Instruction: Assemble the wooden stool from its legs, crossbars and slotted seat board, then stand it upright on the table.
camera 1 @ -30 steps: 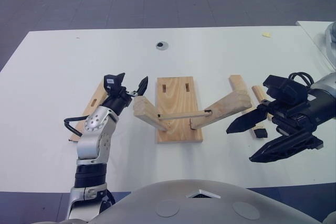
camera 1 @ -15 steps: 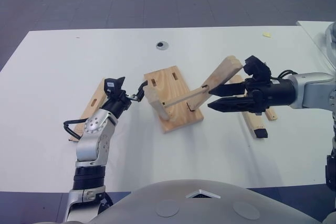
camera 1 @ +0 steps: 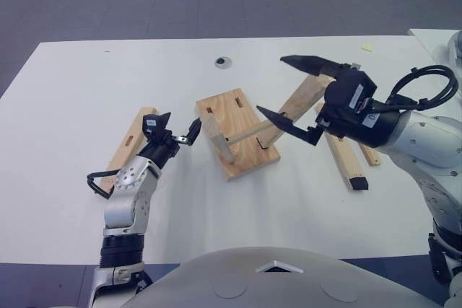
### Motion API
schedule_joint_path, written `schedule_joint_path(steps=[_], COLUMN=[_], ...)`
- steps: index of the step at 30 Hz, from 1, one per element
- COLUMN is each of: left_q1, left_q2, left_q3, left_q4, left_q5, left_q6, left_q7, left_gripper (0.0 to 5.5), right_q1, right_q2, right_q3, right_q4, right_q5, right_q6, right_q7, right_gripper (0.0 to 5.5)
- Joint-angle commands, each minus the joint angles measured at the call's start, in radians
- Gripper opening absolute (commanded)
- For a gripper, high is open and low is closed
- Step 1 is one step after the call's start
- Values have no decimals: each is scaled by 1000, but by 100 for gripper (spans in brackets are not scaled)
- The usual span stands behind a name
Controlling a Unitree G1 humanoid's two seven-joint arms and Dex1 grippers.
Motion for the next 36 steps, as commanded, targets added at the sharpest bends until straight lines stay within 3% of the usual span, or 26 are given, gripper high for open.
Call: schedule_joint_path(steps=[1, 5, 10, 15, 22, 27, 30, 32, 36], left_q1=[-19, -12, -12, -9, -4, 5, 28, 29, 35], left_q2=[5, 8, 13, 14, 5, -6, -11, -12, 1], left_q3=[-8, -8, -11, -15, -13, -10, -12, -12, -32], left_q4=[13, 11, 10, 0, -2, 0, 8, 10, 16], left_q5=[4, 4, 2, -2, -2, -2, 3, -5, -6], left_q6=[0, 1, 7, 18, 15, 6, -2, -3, 4], left_q7=[-9, -11, -16, -18, -8, -1, -3, -13, -50], left_gripper=[511, 511, 511, 511, 511, 511, 511, 511, 511], right_q1=[33, 101, 228, 169, 35, -114, 12, 163, 284], right_q2=[-27, 1, 88, 172, 181, 225, 183, 134, 124], right_q3=[132, 194, 234, 239, 193, 91, 142, 244, 338], right_q4=[78, 93, 144, 219, 216, 151, 175, 303, 461], right_q5=[-343, -509, -512, -534, -634, -741, -840, -906, -933], right_q6=[-169, -230, -249, -241, -296, -435, -540, -650, -611], right_q7=[-78, -101, -90, -65, -54, -153, -156, -158, -38], right_gripper=[412, 412, 412, 412, 412, 412, 412, 412, 412])
